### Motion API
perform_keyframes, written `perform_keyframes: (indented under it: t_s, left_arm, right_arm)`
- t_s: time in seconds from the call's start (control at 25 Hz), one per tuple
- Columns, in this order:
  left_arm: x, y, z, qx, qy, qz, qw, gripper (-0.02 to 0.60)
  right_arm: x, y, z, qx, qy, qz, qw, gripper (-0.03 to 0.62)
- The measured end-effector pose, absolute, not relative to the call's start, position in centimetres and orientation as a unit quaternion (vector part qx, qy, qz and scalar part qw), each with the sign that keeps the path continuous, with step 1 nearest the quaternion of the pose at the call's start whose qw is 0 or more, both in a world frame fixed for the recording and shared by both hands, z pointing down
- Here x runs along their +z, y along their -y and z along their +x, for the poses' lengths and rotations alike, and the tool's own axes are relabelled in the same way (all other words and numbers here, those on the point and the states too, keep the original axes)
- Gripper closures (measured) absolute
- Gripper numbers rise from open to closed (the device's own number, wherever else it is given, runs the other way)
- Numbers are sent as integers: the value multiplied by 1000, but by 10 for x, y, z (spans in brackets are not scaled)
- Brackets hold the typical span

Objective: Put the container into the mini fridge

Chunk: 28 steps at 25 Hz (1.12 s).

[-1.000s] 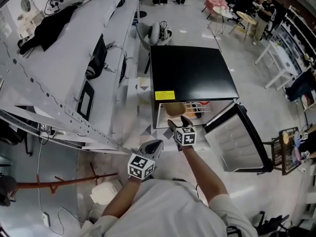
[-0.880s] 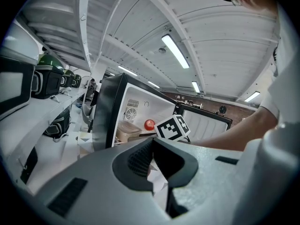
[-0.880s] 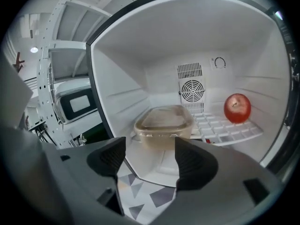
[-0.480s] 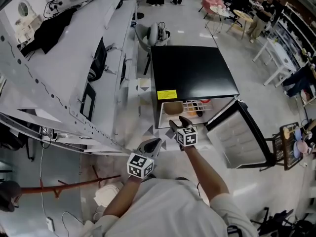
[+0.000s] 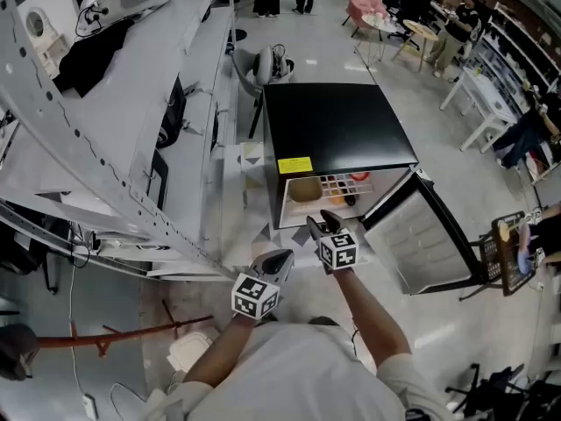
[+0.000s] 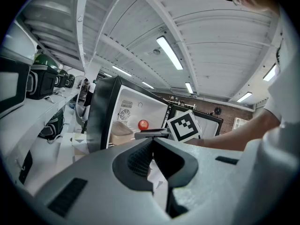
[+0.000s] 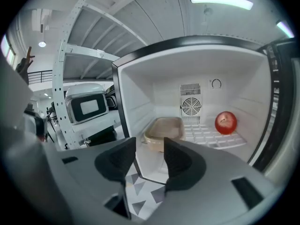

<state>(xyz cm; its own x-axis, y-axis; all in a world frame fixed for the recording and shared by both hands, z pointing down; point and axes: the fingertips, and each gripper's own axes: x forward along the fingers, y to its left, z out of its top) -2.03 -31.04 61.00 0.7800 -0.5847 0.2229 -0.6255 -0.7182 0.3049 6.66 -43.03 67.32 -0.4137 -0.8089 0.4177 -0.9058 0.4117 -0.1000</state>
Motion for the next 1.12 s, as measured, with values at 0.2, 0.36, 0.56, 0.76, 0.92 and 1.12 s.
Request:
perform_keyframes:
  t_s: [0.2, 0.36, 0.56, 0.76, 0.92, 1.12]
  left_arm:
    - [608, 301, -18, 53, 325, 926, 186, 577]
    - [609, 291, -8, 56, 326, 924, 190, 577]
    - [604, 281, 10, 44, 341, 919, 193, 578]
    - [598, 268, 33, 38, 366, 909, 198, 577]
    - [594, 255, 53, 40, 380, 903, 195, 577]
    - [583, 233, 76, 31, 379, 904, 196, 577]
  right_arm:
    - [648, 410, 71, 144, 828, 525, 136, 444]
    - [635, 392, 74, 130, 833, 521, 135, 495]
    - [622, 368, 83, 125, 846, 502, 124, 534]
    - [605, 346, 102, 117, 862, 480, 113, 558]
    - [600, 329, 123, 124, 870, 466, 108, 568]
    - [590, 299, 149, 140, 885, 436, 86, 580]
